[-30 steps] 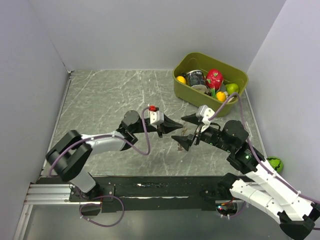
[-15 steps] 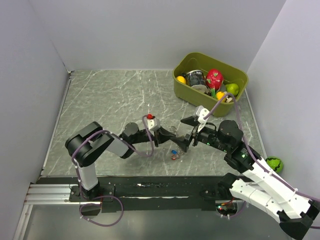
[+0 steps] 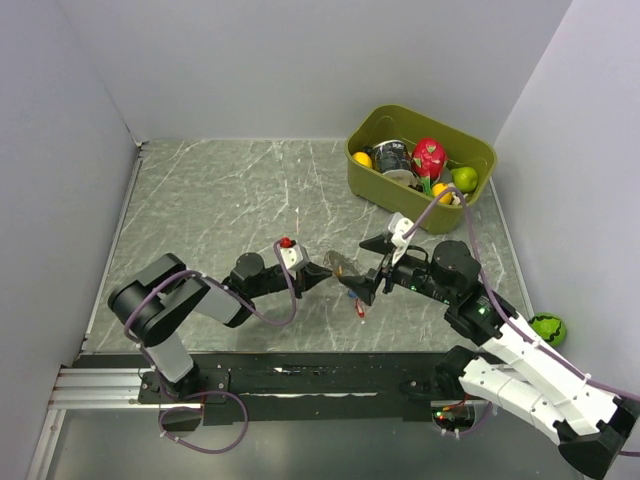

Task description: Put the keys on the keyring

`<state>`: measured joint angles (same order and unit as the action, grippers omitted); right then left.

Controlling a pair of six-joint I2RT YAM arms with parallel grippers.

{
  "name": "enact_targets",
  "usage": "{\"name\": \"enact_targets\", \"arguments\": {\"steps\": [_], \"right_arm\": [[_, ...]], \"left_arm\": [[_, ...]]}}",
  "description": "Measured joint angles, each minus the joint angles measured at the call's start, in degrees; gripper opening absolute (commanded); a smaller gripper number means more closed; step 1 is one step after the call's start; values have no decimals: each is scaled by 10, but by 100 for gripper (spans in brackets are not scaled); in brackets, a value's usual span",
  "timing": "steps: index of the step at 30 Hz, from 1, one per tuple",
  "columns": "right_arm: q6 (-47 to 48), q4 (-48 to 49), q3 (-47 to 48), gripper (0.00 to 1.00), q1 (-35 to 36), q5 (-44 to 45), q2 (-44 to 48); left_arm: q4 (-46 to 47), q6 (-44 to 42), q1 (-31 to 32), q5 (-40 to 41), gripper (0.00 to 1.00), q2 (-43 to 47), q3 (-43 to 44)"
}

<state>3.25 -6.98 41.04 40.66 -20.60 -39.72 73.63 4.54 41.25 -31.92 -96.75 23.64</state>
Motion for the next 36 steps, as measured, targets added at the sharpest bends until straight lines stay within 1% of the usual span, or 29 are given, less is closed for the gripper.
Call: {"name": "enact_targets", "arguments": {"steps": [2,3,4,5,6,7,8,9,10,13,18,21,26,27,32,36], "right_arm": [[0,2,-1,100,0,0,-3],[0,2,-1,100,0,0,-3],[0,2,-1,100,0,0,-4],[0,3,-1,100,0,0,-5],[0,4,-2,100,0,0,-6],[0,5,-2,100,0,0,-7],[0,6,-1,100,0,0,-8],[0,6,-1,100,0,-1,-8],[0,7,-2,100,0,-1,-9],[0,9,-2,100,0,-2,-9],[-3,18,-3,100,0,-3,-9],[-6,20,-3,100,0,-5,-9],[-9,24,-3,100,0,-10,-13],[-9,25,-3,100,0,-12,-15],[-9,30,-3,100,0,-14,-21],[-11,35,-3,100,0,-10,-23]], "left_arm": [[-10,-10,0,7,13,11,0],[-15,-14,0,10,18,16,0],[-20,-17,0,14,35,20,0],[-26,-23,-1,18,44,25,0],[-35,-31,-1,21,49,31,0],[-45,-34,-1,26,68,39,0],[-51,-40,-1,30,82,46,0],[-59,-44,-1,38,86,55,0],[-64,-47,-1,45,92,64,0],[-70,-49,-2,69,97,94,-5],[-80,-43,-6,87,99,151,-15],[-75,-23,-14,82,99,166,-16],[-54,17,-48,59,100,175,-22],[-52,23,-52,56,97,177,-22],[-42,44,-59,48,96,191,-25],[-33,65,-64,61,96,213,-46]]}}
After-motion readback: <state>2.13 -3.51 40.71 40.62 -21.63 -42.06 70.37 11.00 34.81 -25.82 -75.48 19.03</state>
